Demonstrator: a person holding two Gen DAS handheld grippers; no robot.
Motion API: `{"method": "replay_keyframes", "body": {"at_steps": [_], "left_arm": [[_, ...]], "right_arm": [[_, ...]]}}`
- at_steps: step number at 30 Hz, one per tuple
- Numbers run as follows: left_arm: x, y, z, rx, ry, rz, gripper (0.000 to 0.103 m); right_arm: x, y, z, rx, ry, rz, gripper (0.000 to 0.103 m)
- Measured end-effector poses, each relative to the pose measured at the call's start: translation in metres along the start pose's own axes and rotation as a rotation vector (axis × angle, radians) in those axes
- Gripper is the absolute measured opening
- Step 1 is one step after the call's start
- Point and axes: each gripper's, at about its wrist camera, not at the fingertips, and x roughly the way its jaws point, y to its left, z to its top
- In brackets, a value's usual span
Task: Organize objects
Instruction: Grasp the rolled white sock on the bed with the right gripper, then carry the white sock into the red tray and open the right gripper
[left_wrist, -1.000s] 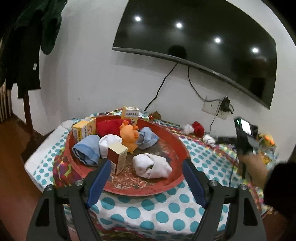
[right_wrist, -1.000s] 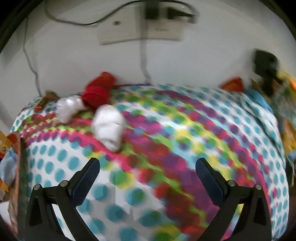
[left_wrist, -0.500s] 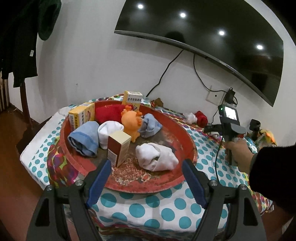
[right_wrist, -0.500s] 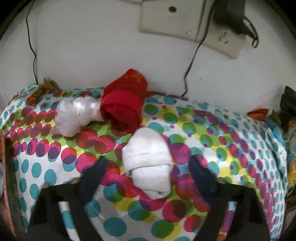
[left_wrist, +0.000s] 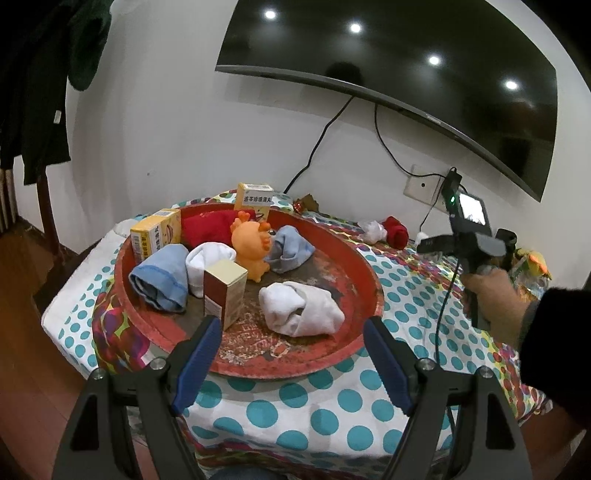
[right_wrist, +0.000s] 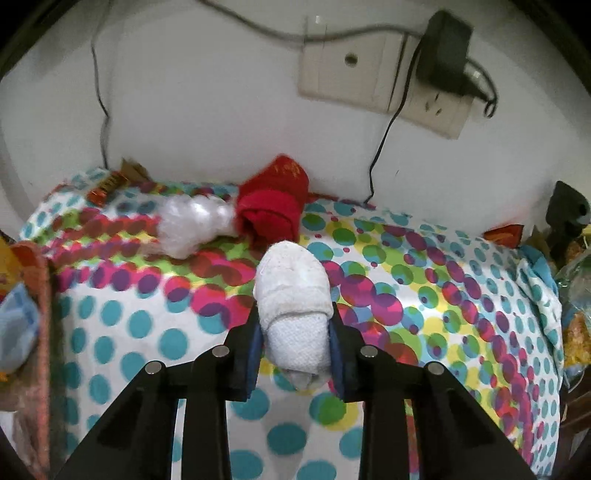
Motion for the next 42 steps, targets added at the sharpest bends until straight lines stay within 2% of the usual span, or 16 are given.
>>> {"method": "replay_keyframes", "body": {"at_steps": [6, 11, 22, 30, 42], "left_arm": [[-0.004, -0.011, -0.002, 0.041, -0.009, 0.022, 0.081], [-0.005, -0.010, -0.002, 0.033, -0.003, 0.021, 0.081], [-0.012, -0.010, -0.001, 0.033, -0.016, 0.033, 0.081], [-0.013, -0.012, -0.001, 0.038, -0.016, 0.034, 0.081], [-0.008, -0.012, -0.002, 0.038, -0.005, 0.034, 0.081]], "right_arm": [[-0.046, 0.024, -0.006, -0.037, -0.049, 0.053, 0.029], [-0.077, 0.055, -0.017, -0.075, -0.078, 0.097, 0.029], [-0.119, 0.119, -0.029, -0.118, -0.113, 0.152, 0.029], [-0.119, 0.154, -0.046, -0.147, -0.092, 0.190, 0.030], [-0.097, 0.177, -0.067, -0.160, -0.038, 0.209, 0.030]]}}
